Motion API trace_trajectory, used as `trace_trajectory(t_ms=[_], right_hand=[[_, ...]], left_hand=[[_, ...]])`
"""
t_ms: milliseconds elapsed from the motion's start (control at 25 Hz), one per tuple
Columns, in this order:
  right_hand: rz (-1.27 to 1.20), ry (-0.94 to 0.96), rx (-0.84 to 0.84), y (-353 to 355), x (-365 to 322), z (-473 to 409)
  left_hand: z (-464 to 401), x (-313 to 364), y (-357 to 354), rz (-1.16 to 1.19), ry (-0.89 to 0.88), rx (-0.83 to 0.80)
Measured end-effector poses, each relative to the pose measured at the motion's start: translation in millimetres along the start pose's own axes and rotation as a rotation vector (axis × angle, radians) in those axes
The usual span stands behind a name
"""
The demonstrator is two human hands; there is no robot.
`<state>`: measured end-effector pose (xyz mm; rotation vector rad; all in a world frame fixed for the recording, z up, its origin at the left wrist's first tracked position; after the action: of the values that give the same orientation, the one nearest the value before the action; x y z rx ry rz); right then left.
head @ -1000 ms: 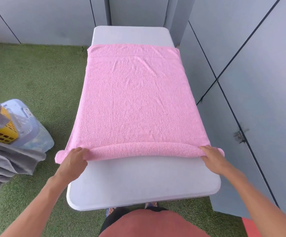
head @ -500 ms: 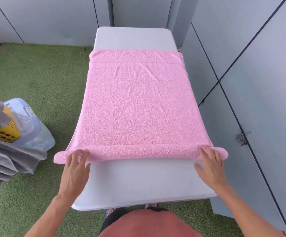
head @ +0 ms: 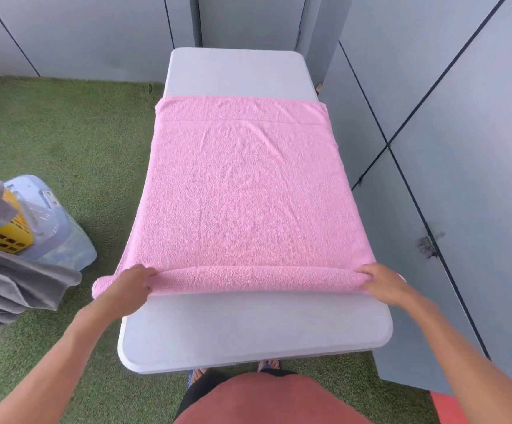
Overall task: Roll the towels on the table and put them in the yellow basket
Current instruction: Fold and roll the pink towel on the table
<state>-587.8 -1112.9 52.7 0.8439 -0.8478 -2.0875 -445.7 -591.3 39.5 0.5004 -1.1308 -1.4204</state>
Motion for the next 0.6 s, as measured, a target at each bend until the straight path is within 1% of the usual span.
trace_trajectory(t_ms=[40,80,120,160,200,240,280,320,400,480,600], right_hand=[[-0.142,-0.015,0.011,3,0,0],[-0.271,0.004,0.081,6,-5,1],[-0.357,0.042,0.206,10,-10,5],[-0.377,0.082,0.354,11,-15,11],[-0.310,0.100,0.499,11,-20,20],[-0.166,0.094,0.624,8,-24,31],[-0.005,0.089,0.707,0,-26,39],[0.105,0.099,0.735,-10,-28,45],[0.168,0.146,0.664,-28,-30,47],[0.145,0.182,0.559,-31,-31,33],[0.078,0.170,0.442,-19,-33,6]], left_hand=[[-1,-2,6,0.093,0.006,-0.031],[0,-2,14,0.210,0.023,-0.004],[3,-2,23,0.317,0.045,0.073],[8,-1,30,0.341,0.064,0.195],[15,0,34,0.247,0.076,0.347],[24,6,33,0.092,0.076,0.474],[33,13,26,-0.027,0.055,0.558],[43,22,17,-0.094,0.021,0.591],[51,31,-1,-0.147,-0.057,0.556],[41,29,-5,-0.158,-0.085,0.502],[10,29,3,-0.176,-0.056,0.431]])
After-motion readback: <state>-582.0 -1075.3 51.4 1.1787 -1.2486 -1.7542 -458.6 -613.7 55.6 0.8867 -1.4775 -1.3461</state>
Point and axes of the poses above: each hand's wrist, its own z-axis away from the middle knuckle, its own y-axis out of the back of the hand, x = y × z, the point moved 5 cm from there along -z, towards the middle knuckle, and after that the axes turned 3 degrees about -z, right-handed, at the moved point
